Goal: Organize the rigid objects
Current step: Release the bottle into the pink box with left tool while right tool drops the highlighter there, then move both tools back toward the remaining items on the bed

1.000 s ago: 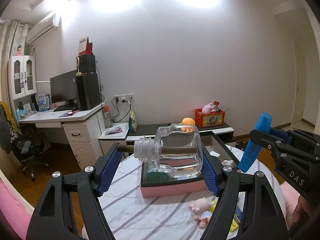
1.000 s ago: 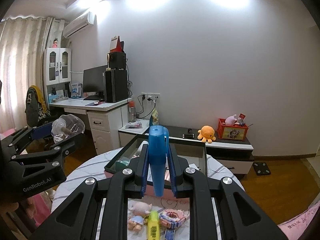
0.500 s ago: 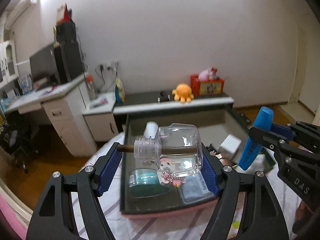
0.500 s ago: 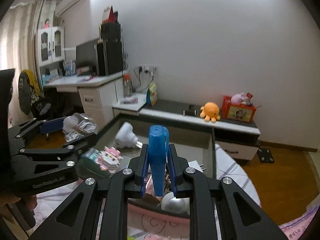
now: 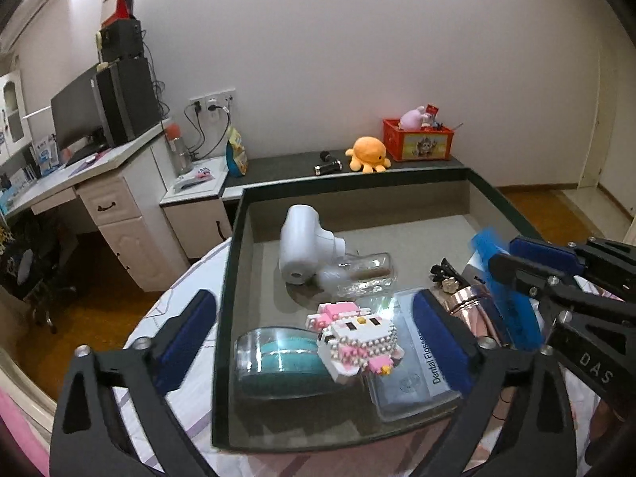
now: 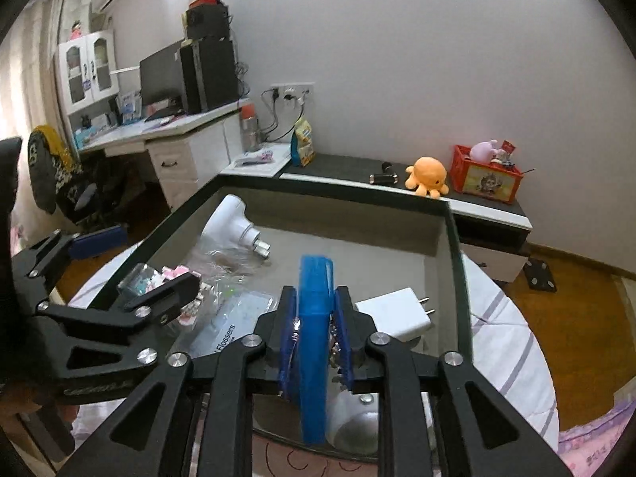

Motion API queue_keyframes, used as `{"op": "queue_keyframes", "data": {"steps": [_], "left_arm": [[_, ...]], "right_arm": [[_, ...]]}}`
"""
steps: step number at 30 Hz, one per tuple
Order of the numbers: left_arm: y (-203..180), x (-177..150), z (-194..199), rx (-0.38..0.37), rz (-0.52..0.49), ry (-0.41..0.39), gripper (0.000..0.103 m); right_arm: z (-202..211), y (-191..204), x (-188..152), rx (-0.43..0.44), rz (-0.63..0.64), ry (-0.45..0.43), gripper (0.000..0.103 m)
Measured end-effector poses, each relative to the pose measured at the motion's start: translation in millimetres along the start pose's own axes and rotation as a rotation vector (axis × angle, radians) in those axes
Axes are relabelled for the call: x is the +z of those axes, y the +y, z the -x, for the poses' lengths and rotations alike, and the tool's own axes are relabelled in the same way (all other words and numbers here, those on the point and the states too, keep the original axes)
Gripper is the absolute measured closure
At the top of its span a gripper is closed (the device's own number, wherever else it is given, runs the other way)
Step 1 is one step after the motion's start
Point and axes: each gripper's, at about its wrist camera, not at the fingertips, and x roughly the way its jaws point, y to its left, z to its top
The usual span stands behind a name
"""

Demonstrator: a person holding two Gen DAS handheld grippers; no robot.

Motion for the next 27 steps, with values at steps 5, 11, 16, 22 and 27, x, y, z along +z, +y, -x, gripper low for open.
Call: {"op": "queue_keyframes", "data": {"steps": [5,11,16,22,27], "left_arm": [[11,-2,43,-0.002,0.037,-0.064,0.0],[20,-17,118,0.019,0.067,-0.18,0.0],[19,-37,175,0.042,0.078,-0.259,0.0],[15,-60,233,0.061,0.082,-0.338,0.0],[8,-76,266,0.073,0.077,-0.384,0.0]], "right_arm": [[26,0,6,-0.004,-0.018,-0.053,0.038],[92,15,2,-0.034,-0.012,-0.175,0.019],[151,33,-15,-0.072,0.005,-0.279,0.0],[204,52,-40,-0.094,0.01,-0.344,0.0],[237,63,-61,-0.129,-0.006,-0.379,0.0]]}}
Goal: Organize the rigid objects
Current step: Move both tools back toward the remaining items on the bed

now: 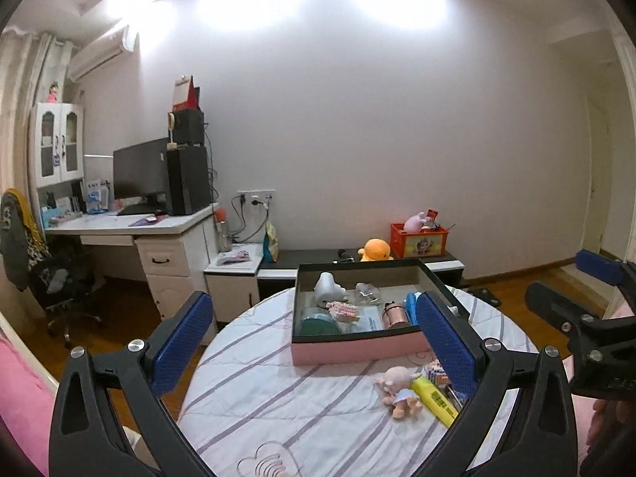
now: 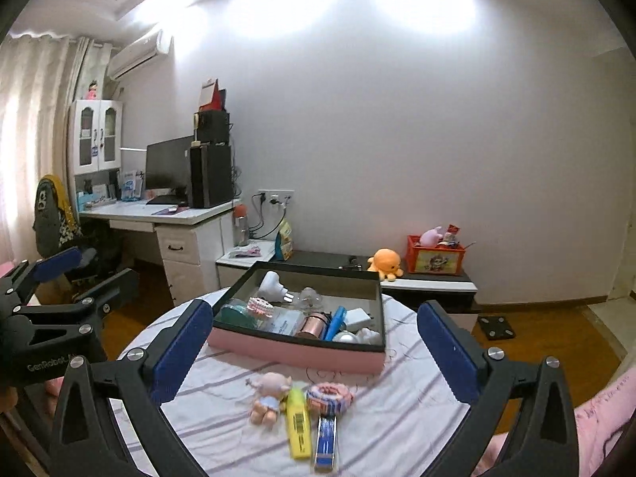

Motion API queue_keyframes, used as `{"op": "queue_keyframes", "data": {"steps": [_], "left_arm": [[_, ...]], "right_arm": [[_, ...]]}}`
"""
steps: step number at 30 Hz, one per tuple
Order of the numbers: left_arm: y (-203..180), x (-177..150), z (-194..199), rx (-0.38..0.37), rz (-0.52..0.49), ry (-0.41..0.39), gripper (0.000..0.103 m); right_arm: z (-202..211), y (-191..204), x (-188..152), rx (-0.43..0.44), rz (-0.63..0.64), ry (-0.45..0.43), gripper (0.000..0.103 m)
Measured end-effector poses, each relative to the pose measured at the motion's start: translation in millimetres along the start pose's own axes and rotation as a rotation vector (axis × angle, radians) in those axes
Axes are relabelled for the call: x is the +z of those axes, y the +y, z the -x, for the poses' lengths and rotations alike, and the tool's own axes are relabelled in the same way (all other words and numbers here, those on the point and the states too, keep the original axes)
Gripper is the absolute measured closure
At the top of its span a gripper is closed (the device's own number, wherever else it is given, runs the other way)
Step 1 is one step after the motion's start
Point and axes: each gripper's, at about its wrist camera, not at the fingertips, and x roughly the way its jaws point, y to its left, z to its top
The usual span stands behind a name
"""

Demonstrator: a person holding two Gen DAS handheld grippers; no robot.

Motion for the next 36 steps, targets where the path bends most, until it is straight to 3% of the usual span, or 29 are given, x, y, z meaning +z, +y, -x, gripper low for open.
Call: {"op": "queue_keyframes", "data": {"steps": [12,25,36], "left_arm": [[-12,-13,34,-0.001,-0.012,-0.013,0.0],[-19,-15,35,0.002,-0.036,-0.012,0.0],[-12,-37,1,-0.011,-0.027,0.106,0.0]], "right_arm": [[39,2,-15,-0.01,-0.037,-0.017,0.0],[40,-1,-21,-0.013,-0.045,0.0,0.0],[13,-10,-43,-0.028,-0.058,0.097,0.0]]}}
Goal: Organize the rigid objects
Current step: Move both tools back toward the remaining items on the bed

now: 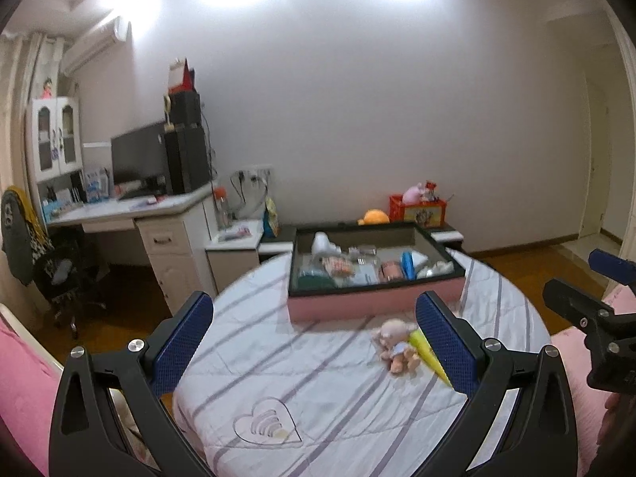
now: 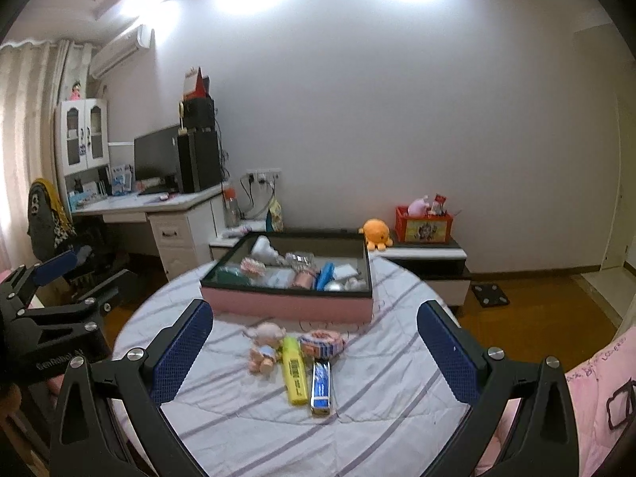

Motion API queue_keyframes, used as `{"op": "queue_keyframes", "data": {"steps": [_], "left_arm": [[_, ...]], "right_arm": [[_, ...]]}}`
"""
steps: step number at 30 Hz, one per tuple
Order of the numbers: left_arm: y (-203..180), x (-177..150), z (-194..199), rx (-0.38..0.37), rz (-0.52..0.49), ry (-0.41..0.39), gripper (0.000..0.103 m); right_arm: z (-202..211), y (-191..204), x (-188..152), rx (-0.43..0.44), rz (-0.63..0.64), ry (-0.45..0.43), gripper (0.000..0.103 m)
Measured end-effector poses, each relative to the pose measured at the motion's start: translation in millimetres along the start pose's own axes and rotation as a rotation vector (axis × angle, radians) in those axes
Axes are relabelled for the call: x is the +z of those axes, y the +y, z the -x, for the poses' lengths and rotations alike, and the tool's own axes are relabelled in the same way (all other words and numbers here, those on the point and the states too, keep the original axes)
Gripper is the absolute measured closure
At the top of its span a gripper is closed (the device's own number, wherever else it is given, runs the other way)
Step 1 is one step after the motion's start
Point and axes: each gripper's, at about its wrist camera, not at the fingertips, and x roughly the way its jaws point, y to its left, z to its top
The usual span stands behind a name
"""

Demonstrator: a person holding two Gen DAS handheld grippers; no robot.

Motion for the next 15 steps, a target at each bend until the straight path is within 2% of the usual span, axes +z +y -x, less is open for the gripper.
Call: {"op": "queue_keyframes", "data": {"steps": [5,9,15], "left_arm": [[4,-17,-26,-0.028,0.018,0.085,0.0],[8,-27,-44,-0.026,0.024,0.137,0.0],[13,-37,-68,-0.015,0.028,0.192,0.0]], "right_arm": [[-39,-3,-24,-0.027,0.021,0.13,0.0],[-73,-13,-49,-0.089,0.027,0.233,0.0],[-114,-28,-71,-0.11,0.015,0.347,0.0]]}}
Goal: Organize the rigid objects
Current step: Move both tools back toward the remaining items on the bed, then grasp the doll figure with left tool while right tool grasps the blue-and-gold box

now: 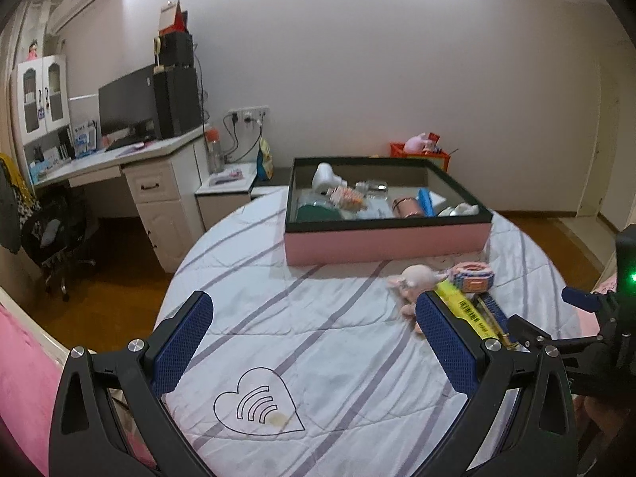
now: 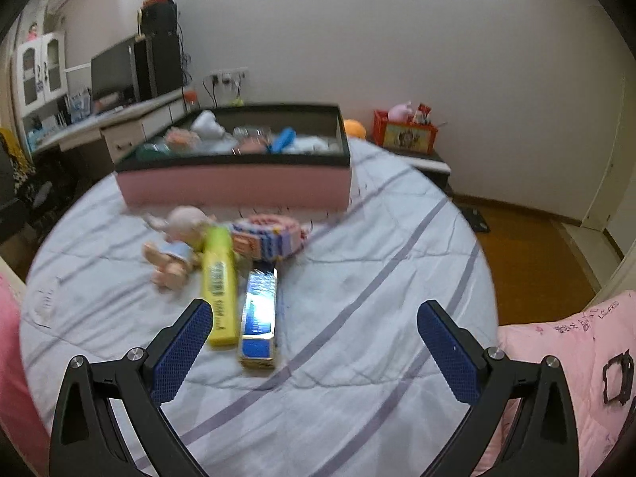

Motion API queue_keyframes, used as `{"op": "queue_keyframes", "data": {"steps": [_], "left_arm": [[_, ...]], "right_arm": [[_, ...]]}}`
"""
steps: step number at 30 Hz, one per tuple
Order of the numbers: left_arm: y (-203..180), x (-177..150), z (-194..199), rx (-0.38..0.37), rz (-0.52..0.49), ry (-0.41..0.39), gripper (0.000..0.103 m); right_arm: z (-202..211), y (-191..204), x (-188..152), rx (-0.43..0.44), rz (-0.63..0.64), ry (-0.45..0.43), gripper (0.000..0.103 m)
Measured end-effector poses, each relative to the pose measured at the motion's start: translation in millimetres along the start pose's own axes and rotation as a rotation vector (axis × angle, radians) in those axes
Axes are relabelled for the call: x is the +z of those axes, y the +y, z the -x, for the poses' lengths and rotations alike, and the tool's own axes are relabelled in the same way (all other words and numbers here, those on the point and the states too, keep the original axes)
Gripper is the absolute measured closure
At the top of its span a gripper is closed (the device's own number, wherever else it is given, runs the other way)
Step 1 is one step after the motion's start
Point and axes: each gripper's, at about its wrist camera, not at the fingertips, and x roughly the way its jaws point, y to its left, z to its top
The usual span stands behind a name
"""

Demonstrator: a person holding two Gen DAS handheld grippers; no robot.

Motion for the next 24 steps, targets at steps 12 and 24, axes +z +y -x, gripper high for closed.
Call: {"op": "queue_keyframes", "data": {"steps": [12,24], "left_arm": [[-16,-5,-37,-0.054,-0.02,0.09,0.0],[-60,-9,-82,-0.157,-0.043,0.192,0.0]], "right_arm": [[-31,6,2,0.06,0.109,0.094,0.045],[-26,-20,-1,0.122,0.038,0.084,0.082]]}}
